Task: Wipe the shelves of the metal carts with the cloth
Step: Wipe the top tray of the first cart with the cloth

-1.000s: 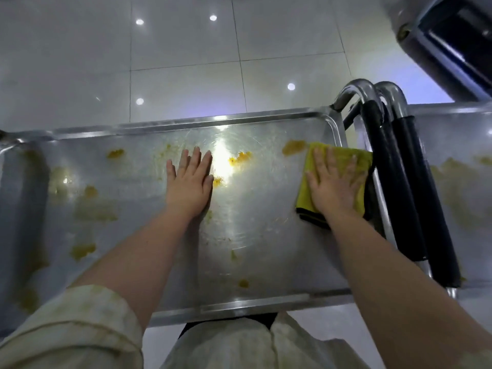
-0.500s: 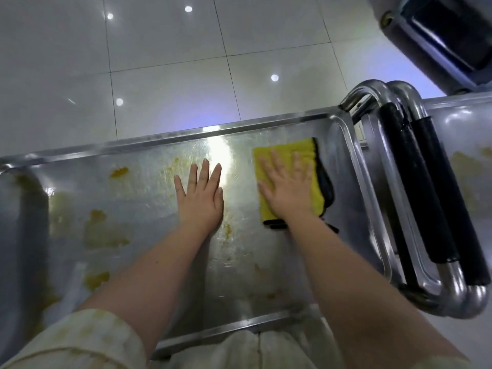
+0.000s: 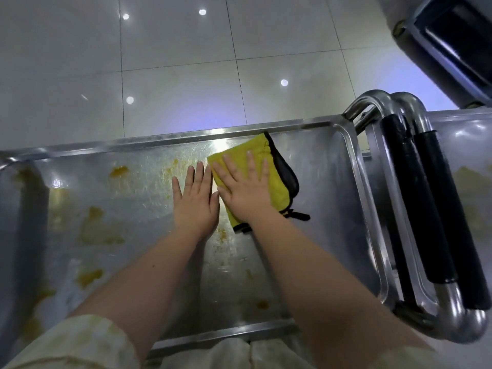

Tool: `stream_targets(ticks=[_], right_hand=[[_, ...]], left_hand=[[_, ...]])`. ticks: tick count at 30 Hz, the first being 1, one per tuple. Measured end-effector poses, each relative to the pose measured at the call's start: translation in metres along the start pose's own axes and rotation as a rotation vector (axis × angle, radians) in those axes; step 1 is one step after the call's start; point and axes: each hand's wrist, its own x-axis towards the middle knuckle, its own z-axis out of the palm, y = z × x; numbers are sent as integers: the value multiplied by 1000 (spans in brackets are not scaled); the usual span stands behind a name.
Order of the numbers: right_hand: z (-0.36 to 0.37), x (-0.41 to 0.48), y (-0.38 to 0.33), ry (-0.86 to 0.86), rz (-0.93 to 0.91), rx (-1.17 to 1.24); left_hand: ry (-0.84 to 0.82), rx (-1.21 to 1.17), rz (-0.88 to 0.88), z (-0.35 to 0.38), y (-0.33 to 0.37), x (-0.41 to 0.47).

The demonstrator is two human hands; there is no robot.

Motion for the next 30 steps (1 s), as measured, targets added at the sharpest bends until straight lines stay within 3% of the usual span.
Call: stream_targets(ticks=[3, 8, 12, 15, 20, 23, 26, 30], right_hand=[[-5, 3, 43, 35, 37, -14], [-20, -10, 166, 66, 459, 159], [-25, -3, 168, 46, 646, 203], [-23, 21, 116, 94, 566, 210], [-12, 50, -13, 43, 105, 86], [-5, 49, -44, -16, -97, 18], [-9, 46, -1, 39, -55, 43], [-17, 19, 118, 82, 340, 104]], left_hand=[[-8, 32, 1, 1, 0, 0], [-35, 78, 4, 0, 0, 1], [-42, 80, -2, -3, 0, 1], [-62, 65, 0, -7, 0, 1], [3, -131, -39, -21, -5, 1], [56, -125, -143, -27, -15, -2], [15, -79, -150, -27, -24, -4], [-27, 24, -97, -25, -32, -6]])
